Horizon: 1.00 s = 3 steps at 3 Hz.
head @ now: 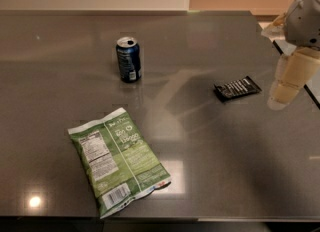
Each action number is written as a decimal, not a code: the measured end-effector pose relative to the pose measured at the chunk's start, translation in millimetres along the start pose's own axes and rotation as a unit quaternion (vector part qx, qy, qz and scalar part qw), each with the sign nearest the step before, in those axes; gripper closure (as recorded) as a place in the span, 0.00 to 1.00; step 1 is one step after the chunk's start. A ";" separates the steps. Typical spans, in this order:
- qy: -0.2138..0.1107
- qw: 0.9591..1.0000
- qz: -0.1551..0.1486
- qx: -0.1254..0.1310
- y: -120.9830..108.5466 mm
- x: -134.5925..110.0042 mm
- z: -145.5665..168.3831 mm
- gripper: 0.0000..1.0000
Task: Pick rxbar chocolate
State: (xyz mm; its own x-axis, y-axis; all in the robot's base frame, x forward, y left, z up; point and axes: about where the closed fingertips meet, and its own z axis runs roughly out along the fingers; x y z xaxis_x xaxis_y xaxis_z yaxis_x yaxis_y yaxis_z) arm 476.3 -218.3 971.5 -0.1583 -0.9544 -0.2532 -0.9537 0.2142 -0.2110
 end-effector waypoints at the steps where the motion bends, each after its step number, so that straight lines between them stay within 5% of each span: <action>1: -0.011 1.000 -0.022 -0.004 -30.7 -2.8 18.7 0.00; 3: 0.001 0.997 -0.078 -0.020 -71.4 0.7 67.8 0.00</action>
Offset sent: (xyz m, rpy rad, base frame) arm 0.0934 -0.0048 -0.0477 -0.0239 -0.0086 0.1609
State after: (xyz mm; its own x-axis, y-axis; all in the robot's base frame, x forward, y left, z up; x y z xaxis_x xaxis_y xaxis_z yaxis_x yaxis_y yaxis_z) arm 561.7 -220.2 922.4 -0.0071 -0.9758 -0.2184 -0.9763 0.0540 -0.2097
